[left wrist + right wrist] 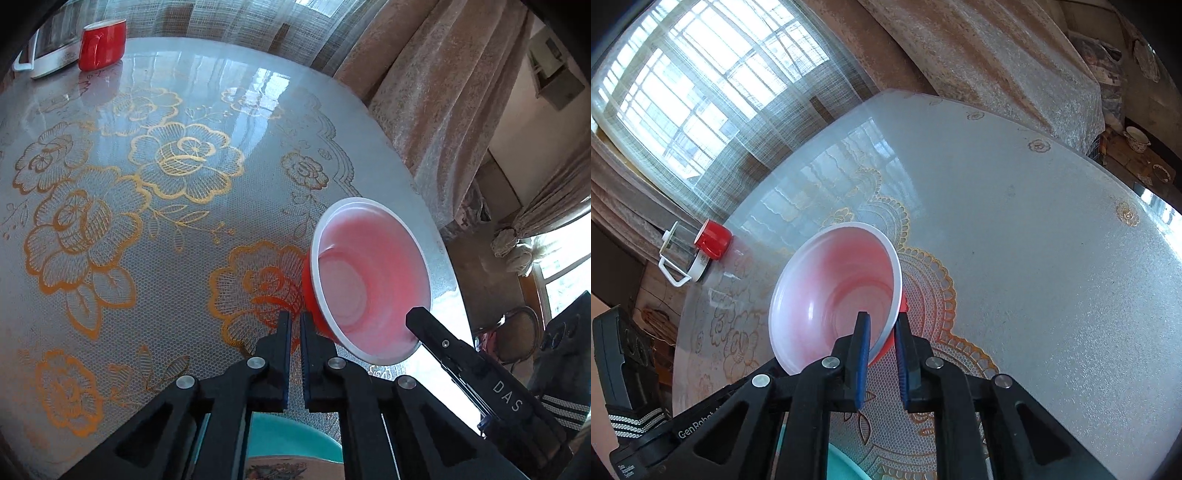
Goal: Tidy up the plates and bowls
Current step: 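Lift the pink-and-red bowl and carry it toward the steel bowl, then lower the pink-and-red bowl into the steel bowl onto the yellow bowl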
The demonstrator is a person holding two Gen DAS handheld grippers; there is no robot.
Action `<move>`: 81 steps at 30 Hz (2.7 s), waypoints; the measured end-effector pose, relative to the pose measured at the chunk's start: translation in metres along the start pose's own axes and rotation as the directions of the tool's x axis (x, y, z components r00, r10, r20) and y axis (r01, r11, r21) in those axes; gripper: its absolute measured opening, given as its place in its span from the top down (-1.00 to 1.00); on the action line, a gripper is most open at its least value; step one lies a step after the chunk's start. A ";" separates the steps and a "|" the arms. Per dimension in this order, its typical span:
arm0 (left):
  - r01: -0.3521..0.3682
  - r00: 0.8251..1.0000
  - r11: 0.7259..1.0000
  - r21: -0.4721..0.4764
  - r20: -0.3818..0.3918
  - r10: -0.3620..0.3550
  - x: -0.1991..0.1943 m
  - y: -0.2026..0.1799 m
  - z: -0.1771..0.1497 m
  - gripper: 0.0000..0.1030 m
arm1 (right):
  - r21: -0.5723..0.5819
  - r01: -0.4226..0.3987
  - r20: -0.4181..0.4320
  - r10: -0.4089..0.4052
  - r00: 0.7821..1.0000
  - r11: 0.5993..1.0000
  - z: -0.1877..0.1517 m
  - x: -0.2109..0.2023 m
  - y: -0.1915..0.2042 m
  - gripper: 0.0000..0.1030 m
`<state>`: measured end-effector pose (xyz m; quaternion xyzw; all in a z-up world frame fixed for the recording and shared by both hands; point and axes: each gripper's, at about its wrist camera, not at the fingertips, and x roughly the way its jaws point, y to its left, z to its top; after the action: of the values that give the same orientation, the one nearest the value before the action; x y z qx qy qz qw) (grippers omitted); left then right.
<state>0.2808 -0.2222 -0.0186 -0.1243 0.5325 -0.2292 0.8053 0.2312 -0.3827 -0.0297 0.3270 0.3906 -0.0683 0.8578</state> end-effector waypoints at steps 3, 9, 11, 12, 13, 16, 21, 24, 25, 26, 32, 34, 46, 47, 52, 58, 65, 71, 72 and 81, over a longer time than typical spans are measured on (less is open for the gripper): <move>0.024 0.999 0.999 -0.025 0.027 -0.023 -0.014 0.007 0.002 0.62 | -0.007 0.000 -0.008 0.000 1.000 1.000 0.000 -0.002 0.002 0.77; 0.040 0.998 0.997 -0.068 0.058 -0.036 -0.026 0.018 0.009 0.37 | -0.035 -0.006 -0.031 0.005 1.000 0.999 0.001 -0.005 0.008 0.75; 0.037 0.998 0.997 -0.064 0.052 -0.033 -0.027 0.021 0.008 0.35 | -0.035 -0.003 -0.041 0.002 0.999 0.999 0.001 -0.004 0.008 0.75; 0.031 0.998 0.998 -0.062 0.053 -0.028 -0.029 0.022 0.007 0.35 | -0.034 0.000 -0.045 -0.002 0.999 0.999 0.002 -0.004 0.007 0.75; 0.032 0.998 0.997 -0.063 0.058 -0.028 -0.032 0.024 0.006 0.31 | -0.036 0.005 -0.048 -0.006 0.999 0.999 0.002 -0.005 0.007 0.75; 0.060 0.995 0.995 -0.083 0.082 -0.053 -0.044 0.030 0.006 0.11 | -0.056 0.002 -0.058 -0.005 0.998 0.998 0.003 -0.007 0.008 0.75; 0.002 0.997 0.999 -0.046 0.081 0.002 -0.042 0.022 0.013 0.11 | -0.060 0.003 -0.066 -0.007 0.998 0.998 0.001 -0.005 0.009 0.72; -0.005 0.998 1.000 -0.028 0.061 0.007 -0.029 0.014 0.017 0.13 | -0.036 0.000 -0.059 -0.002 0.998 0.999 0.002 -0.005 0.004 0.69; -0.006 0.998 1.000 -0.017 0.059 0.007 -0.025 0.011 0.017 0.23 | -0.025 0.000 -0.057 -0.002 0.998 1.000 0.003 -0.004 0.002 0.66; -0.015 0.999 1.000 -0.004 0.049 0.015 -0.019 0.008 0.018 0.29 | -0.016 0.001 -0.056 -0.002 0.998 1.000 0.003 -0.004 0.001 0.66; -0.016 0.999 0.999 0.039 0.036 0.014 -0.015 -0.001 0.007 0.87 | -0.016 -0.012 -0.055 0.011 0.998 1.000 -0.003 -0.004 0.003 0.78; -0.015 0.999 0.999 0.044 0.047 0.013 -0.025 -0.001 0.001 0.87 | -0.019 -0.025 -0.057 0.023 0.998 1.000 -0.006 -0.009 0.005 0.78; -0.095 0.978 0.988 0.118 0.196 0.071 -0.121 0.010 -0.047 0.86 | -0.106 -0.173 -0.050 0.168 0.985 0.979 -0.041 -0.053 0.043 0.78; -0.096 0.976 0.989 0.114 0.207 0.071 -0.128 0.013 -0.052 0.87 | -0.114 -0.187 -0.049 0.182 0.982 0.976 -0.045 -0.057 0.047 0.78; -0.096 0.966 0.990 0.105 0.249 0.068 -0.162 0.033 -0.075 0.86 | -0.164 -0.235 -0.063 0.228 0.972 0.958 -0.068 -0.072 0.069 0.78; -0.124 0.953 0.988 0.095 0.289 0.092 -0.194 0.062 -0.110 0.86 | -0.209 -0.292 -0.110 0.274 0.955 0.933 -0.099 -0.079 0.095 0.78; -0.129 0.947 0.991 0.046 0.303 0.109 -0.228 0.103 -0.140 0.86 | -0.251 -0.345 -0.184 0.305 0.934 0.905 -0.135 -0.075 0.128 0.78; -0.120 0.933 0.992 -0.034 0.339 0.124 -0.267 0.143 -0.158 0.86 | -0.300 -0.413 -0.244 0.349 0.905 0.860 -0.157 -0.074 0.172 0.78; -0.120 0.930 0.992 -0.047 0.344 0.129 -0.274 0.149 -0.161 0.86 | -0.306 -0.427 -0.256 0.358 0.898 0.851 -0.161 -0.074 0.179 0.78; -0.136 0.927 0.982 -0.132 0.334 0.174 -0.306 0.199 -0.193 0.86 | -0.336 -0.520 -0.387 0.388 0.836 0.785 -0.200 -0.066 0.222 0.77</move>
<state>0.0506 0.1119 0.0606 -0.1626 0.4034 -0.1109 0.8936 0.1436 -0.0962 0.0336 0.2221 0.4285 0.2801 0.8298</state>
